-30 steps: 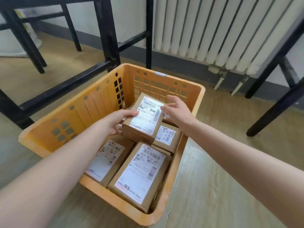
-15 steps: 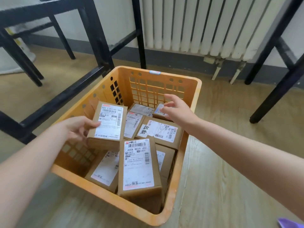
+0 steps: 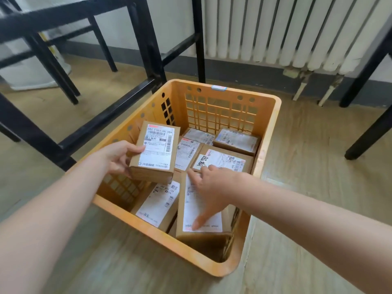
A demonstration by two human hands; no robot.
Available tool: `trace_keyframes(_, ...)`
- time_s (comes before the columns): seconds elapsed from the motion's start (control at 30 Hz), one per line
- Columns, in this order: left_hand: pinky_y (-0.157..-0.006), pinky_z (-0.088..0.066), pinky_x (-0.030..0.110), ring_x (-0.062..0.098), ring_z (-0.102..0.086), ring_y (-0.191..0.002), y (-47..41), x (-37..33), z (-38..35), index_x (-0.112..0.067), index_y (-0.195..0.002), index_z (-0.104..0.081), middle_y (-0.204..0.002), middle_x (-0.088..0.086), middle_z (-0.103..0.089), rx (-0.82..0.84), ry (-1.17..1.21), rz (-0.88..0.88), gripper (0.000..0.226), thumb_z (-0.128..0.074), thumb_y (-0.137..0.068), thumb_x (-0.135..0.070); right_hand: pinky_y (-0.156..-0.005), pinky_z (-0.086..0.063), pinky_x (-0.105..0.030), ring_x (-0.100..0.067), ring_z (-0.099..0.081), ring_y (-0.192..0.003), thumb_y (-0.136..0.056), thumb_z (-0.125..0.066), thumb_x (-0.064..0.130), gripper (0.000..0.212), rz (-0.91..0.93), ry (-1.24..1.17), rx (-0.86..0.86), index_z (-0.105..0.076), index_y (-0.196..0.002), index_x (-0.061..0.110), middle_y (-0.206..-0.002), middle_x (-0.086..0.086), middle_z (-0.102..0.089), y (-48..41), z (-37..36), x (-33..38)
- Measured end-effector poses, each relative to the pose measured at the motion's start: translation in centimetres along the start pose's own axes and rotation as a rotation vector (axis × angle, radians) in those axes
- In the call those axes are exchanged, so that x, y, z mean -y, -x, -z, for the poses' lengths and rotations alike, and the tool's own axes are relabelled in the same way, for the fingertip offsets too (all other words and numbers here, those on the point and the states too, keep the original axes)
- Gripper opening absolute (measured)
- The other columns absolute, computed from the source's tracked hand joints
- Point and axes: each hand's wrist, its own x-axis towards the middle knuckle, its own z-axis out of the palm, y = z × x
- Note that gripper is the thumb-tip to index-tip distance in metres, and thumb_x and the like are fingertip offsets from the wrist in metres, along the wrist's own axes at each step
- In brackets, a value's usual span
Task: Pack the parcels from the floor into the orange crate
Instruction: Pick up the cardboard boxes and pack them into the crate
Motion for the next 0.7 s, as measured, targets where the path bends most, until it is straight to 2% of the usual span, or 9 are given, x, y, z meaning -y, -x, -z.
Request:
trace_keyframes(0.07, -0.087, -0.051, 0.053, 0.033, -0.063, -0.109, 0.4, 0.0, 1.2, -0.016, -0.129, -0.052, -0.118, 0.016, -0.066, 0.044, -0.074, 0.039, 0.062, -0.072, -0.07, -0.014, -0.1, -0.041, -0.048, -0.035, -0.038, -0.129, -0.055, -0.059, 0.085, 0.139, -0.098, 0.004, 0.068, 0.01, -0.151, 0.013, -0.148, -0.016, -0.031, 0.3, 0.1, -0.5)
trace_keyframes(0.13, -0.086, -0.053, 0.052, 0.036, -0.063, -0.11, 1.0, 0.3, 2.0, -0.014, -0.129, -0.053, -0.121, 0.017, -0.065, 0.184, -0.166, 0.114, 0.06, -0.074, -0.072, -0.01, -0.1, -0.043, -0.048, -0.036, -0.041, -0.128, -0.056, -0.062, 0.082, 0.14, -0.159, -0.041, 0.134, 0.016, -0.149, 0.015, -0.15, -0.016, -0.03, 0.8, 0.4, -1.4)
trace_keyframes(0.2, -0.085, -0.055, 0.049, 0.038, -0.061, -0.112, 1.5, 0.6, 1.8, -0.013, -0.127, -0.053, -0.124, 0.02, -0.063, 0.362, -0.245, 0.192, 0.07, -0.083, -0.064, -0.006, -0.1, -0.044, -0.049, -0.035, -0.042, -0.129, -0.055, -0.066, 0.08, 0.14, -0.158, -0.109, 0.171, 0.021, -0.148, 0.021, -0.154, -0.013, -0.024, 1.4, 0.6, -2.0)
trace_keyframes(0.27, -0.084, -0.056, 0.048, 0.037, -0.062, -0.111, 1.7, 0.8, 0.9, -0.015, -0.127, -0.05, -0.123, 0.02, -0.063, 0.468, -0.338, 0.243, 0.081, -0.088, -0.055, -0.005, -0.098, -0.046, -0.048, -0.033, -0.043, -0.129, -0.054, -0.067, 0.079, 0.14, -0.135, -0.116, 0.164, 0.021, -0.148, 0.024, -0.154, -0.011, -0.024, 1.8, 0.6, -2.2)
trace_keyframes(0.33, -0.089, -0.053, 0.049, 0.036, -0.062, -0.112, 1.7, 0.9, -0.4, -0.016, -0.128, -0.046, -0.123, 0.02, -0.063, 0.527, -0.384, 0.299, 0.079, -0.084, -0.06, -0.001, -0.097, -0.047, -0.046, -0.031, -0.045, -0.127, -0.054, -0.068, 0.079, 0.14, -0.103, -0.097, 0.162, 0.019, -0.148, 0.024, -0.153, -0.009, -0.028, 2.0, 0.5, -2.1)
trace_keyframes(0.43, -0.103, -0.041, 0.054, 0.037, -0.056, -0.119, 1.8, 0.8, -1.5, -0.013, -0.133, -0.043, -0.128, 0.021, -0.059, 0.534, -0.499, 0.339, 0.067, -0.069, -0.074, 0.006, -0.094, -0.048, -0.043, -0.027, -0.052, -0.118, -0.055, -0.072, 0.074, 0.138, -0.057, -0.107, 0.186, 0.015, -0.149, 0.023, -0.142, -0.006, -0.044, 1.9, 0.3, -1.5)
trace_keyframes(0.5, -0.104, -0.039, 0.055, 0.037, -0.055, -0.12, 2.1, 0.4, -1.7, -0.012, -0.133, -0.043, -0.129, 0.021, -0.059, 0.514, -0.594, 0.365, 0.066, -0.067, -0.075, 0.008, -0.085, -0.05, -0.038, -0.023, -0.055, -0.103, -0.056, -0.074, 0.071, 0.136, -0.051, -0.13, 0.172, 0.008, -0.151, 0.021, -0.132, -0.004, -0.051, 1.8, 0.2, -1.3)
trace_keyframes(0.57, -0.104, -0.04, 0.056, 0.036, -0.056, -0.119, 2.6, 0.1, -2.0, -0.009, -0.133, -0.044, -0.127, 0.021, -0.06, 0.507, -0.688, 0.407, 0.068, -0.07, -0.072, 0.007, -0.075, -0.047, -0.035, -0.02, -0.049, -0.09, -0.058, -0.076, 0.067, 0.127, -0.049, -0.167, 0.149, -0.001, -0.15, 0.023, -0.125, -0.003, -0.054, 2.0, 0.4, -1.5)
trace_keyframes(0.7, -0.105, -0.038, 0.056, 0.037, -0.056, -0.119, 3.1, -0.1, -2.2, -0.004, -0.132, -0.044, -0.126, 0.021, -0.061, 0.459, -0.758, 0.446, 0.07, -0.072, -0.068, 0.005, -0.081, -0.05, -0.036, -0.02, -0.054, -0.096, -0.064, -0.075, 0.062, 0.115, -0.036, -0.137, 0.126, -0.011, -0.15, 0.021, -0.124, -0.004, -0.056, 2.5, 1.0, -1.5)
